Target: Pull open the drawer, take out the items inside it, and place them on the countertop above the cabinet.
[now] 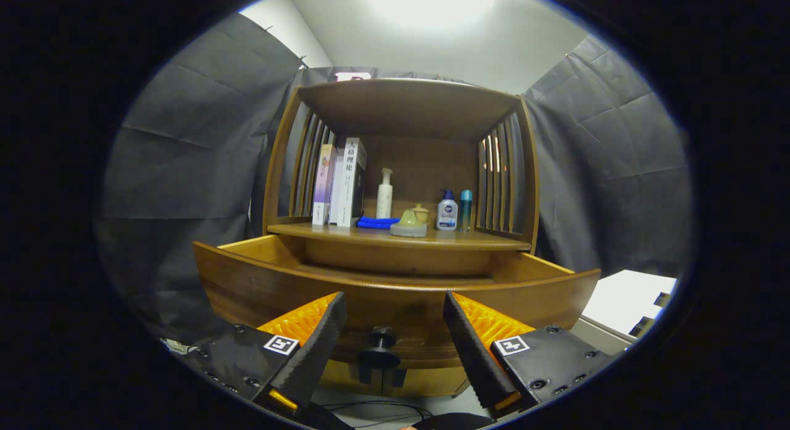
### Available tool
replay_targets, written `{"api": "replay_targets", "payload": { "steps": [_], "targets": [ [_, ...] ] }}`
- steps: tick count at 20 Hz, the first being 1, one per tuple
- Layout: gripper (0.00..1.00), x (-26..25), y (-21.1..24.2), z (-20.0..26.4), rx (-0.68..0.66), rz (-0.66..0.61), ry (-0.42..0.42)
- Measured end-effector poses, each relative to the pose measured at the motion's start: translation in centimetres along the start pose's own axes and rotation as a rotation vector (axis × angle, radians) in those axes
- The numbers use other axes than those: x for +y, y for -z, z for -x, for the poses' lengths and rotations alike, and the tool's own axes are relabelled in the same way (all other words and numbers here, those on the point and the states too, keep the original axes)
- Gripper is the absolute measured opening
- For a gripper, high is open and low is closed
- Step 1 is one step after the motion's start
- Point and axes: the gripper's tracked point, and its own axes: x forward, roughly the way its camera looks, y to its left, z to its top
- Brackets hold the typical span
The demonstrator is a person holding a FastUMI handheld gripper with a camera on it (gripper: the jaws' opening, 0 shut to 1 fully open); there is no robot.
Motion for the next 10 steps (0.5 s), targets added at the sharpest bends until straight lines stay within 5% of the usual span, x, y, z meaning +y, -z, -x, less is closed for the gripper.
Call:
{"api": "replay_targets", "payload": {
  "steps": [10],
  "targets": [
    [0.99, -0.4, 3.6, -1.6, 0.111, -0.025, 0.041]
  ]
}}
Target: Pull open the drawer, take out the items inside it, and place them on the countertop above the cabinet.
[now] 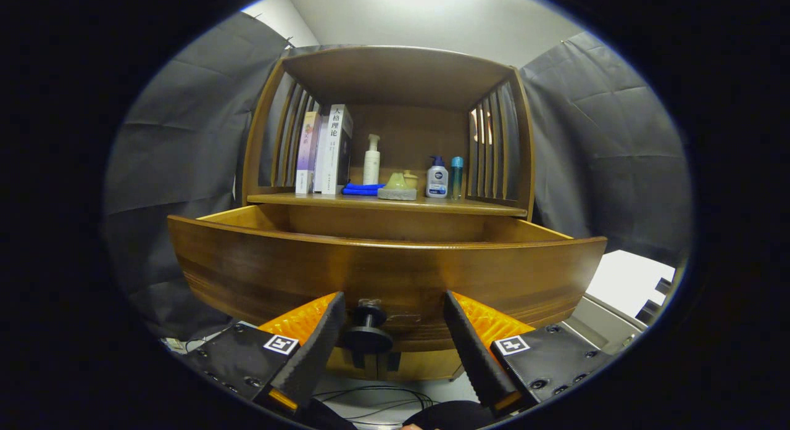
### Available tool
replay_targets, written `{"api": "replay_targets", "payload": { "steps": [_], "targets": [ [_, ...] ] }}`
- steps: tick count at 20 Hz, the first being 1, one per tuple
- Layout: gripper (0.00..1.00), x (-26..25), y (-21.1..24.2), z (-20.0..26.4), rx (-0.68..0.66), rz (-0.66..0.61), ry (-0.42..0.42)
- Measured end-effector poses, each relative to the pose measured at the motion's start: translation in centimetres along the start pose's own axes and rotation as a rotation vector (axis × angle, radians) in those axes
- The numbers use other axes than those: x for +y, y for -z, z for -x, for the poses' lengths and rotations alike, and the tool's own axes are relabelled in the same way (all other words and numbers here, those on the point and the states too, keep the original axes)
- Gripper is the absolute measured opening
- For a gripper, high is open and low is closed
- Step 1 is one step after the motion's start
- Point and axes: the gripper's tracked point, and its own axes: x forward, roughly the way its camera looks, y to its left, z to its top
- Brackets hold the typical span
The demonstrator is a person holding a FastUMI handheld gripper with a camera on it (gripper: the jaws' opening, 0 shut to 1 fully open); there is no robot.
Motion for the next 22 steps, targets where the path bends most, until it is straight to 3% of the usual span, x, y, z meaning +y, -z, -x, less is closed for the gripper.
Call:
{"api": "replay_targets", "payload": {
  "steps": [9, 22],
  "targets": [
    [0.98, 0.3, -0.1, -0.2, -0.026, 0.000, -0.001],
    [0.98, 0.2, -1.4, -6.0, -0.004, -0.004, -0.011]
  ]
}}
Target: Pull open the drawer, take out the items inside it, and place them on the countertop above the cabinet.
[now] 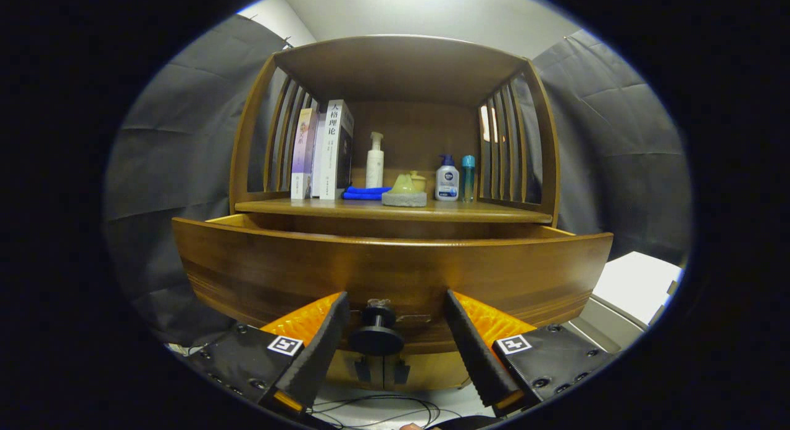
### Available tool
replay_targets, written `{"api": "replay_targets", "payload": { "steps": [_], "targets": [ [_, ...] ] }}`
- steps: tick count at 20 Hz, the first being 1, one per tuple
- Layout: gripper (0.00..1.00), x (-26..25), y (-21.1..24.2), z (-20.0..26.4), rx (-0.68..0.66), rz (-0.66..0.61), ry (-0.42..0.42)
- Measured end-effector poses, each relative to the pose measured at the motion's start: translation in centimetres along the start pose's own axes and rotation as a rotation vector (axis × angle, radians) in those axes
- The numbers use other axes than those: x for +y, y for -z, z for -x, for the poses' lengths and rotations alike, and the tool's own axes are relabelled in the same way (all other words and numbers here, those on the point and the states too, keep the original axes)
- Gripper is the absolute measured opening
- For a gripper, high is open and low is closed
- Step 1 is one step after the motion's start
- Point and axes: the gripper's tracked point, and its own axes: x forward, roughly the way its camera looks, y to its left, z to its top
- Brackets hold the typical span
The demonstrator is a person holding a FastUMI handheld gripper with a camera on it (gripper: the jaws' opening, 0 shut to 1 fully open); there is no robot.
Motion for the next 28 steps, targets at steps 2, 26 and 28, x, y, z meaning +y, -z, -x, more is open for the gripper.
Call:
{"api": "replay_targets", "payload": {
  "steps": [2, 26, 28],
  "targets": [
    [0.98, 0.0, -0.3, -0.8, 0.001, -0.005, 0.001],
    [0.98, 0.3, -2.0, -11.4, 0.041, -0.023, 0.012],
    [0.98, 0.3, -2.1, -11.8, 0.053, -0.044, 0.012]
  ]
}}
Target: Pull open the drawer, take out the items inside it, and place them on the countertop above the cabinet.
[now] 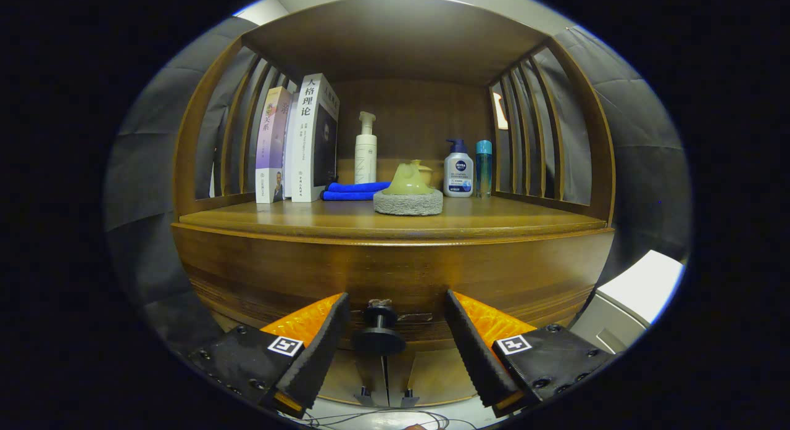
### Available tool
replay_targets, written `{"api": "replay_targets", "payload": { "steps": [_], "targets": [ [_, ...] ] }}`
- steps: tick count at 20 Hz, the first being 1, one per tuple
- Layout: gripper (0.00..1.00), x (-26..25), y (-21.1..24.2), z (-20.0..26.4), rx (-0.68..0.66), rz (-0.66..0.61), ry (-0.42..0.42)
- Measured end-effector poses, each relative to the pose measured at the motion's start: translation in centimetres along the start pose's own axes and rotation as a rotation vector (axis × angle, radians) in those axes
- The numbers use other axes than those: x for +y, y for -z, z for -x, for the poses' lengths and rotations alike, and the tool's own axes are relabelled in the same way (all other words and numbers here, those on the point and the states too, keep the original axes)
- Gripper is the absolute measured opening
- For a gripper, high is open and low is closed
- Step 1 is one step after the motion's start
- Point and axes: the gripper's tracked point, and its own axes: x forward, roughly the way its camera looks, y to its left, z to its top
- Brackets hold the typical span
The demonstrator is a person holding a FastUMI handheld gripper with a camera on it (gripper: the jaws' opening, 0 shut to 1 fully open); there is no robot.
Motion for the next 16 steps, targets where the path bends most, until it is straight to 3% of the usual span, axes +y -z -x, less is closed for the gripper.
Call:
{"api": "replay_targets", "payload": {
  "steps": [5, 7, 11, 16],
  "targets": [
    [0.98, -0.1, 0.0, 0.1, 0.024, 0.010, -0.006],
    [0.97, -0.3, -0.7, 0.9, 0.031, -0.043, -0.003],
    [0.97, 0.2, -5.1, 4.4, -0.045, -0.138, -0.045],
    [0.97, 1.0, -10.4, 9.3, -0.113, -0.097, -0.099]
  ]
}}
